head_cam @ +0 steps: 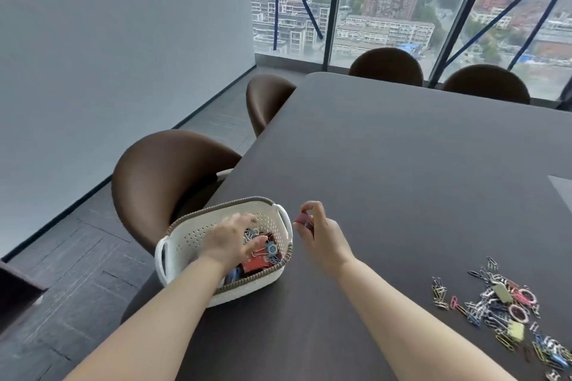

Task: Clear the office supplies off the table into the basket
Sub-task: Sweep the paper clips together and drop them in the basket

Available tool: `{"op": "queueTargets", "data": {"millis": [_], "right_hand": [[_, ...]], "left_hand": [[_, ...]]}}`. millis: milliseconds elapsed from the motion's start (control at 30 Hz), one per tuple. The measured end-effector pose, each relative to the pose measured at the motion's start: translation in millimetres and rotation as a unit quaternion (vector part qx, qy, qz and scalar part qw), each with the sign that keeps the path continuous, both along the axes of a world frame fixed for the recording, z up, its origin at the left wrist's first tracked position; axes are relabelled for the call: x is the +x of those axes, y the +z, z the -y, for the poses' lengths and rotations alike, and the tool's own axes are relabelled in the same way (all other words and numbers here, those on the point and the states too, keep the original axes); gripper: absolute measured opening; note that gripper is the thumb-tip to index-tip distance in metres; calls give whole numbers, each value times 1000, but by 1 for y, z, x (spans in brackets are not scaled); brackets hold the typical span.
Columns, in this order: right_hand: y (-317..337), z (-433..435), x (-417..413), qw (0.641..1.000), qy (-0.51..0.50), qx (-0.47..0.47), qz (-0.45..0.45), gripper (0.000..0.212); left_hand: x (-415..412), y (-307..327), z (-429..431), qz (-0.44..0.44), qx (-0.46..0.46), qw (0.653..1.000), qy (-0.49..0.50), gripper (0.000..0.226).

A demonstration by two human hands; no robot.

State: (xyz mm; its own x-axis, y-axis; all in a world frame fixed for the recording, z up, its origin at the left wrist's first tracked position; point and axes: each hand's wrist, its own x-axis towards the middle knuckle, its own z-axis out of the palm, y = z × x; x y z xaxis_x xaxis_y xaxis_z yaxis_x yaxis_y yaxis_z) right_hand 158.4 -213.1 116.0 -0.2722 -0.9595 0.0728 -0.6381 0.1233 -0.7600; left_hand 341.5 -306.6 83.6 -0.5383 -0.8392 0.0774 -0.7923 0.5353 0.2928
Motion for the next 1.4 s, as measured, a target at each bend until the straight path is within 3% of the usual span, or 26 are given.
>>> {"op": "queueTargets", "data": {"millis": [133, 300, 433, 567, 700, 900, 1033, 1233, 1333, 1400], "right_hand": [[-5, 9, 15, 1000, 10, 2, -22, 27], [-5, 16, 21, 999, 8, 5, -40, 30], [-6, 17, 26, 999, 19, -2, -47, 31], [-8, 17, 24, 999, 12, -5, -47, 31], [-11, 18, 21, 999, 14, -6, -51, 31], [-16, 24, 30, 998, 43, -22, -51, 30], [-17, 36, 44, 997, 61, -18, -46, 30], [-23, 60, 63, 995, 81, 2, -62, 34], [-34, 64, 66, 985, 116, 43, -120, 29], [-38, 61, 65, 982, 122, 43, -134, 22]], "left_hand": [[9, 0, 7, 79, 9, 997, -8, 72], [17, 3, 8, -22, 7, 1000, -6, 42], [21, 0, 10, -16, -5, 1000, -6, 32], [21, -9, 15, -29, -74, 996, -42, 71], [22, -10, 15, -59, -88, 993, -46, 62], [34, -1, 9, -136, -71, 988, -37, 72], [41, -6, 3, -177, -76, 981, 9, 62], [52, -11, 4, -177, -71, 979, 76, 23], [64, -11, 1, -167, -77, 982, 51, 25], [71, -11, 0, -156, -89, 983, 35, 43]]}}
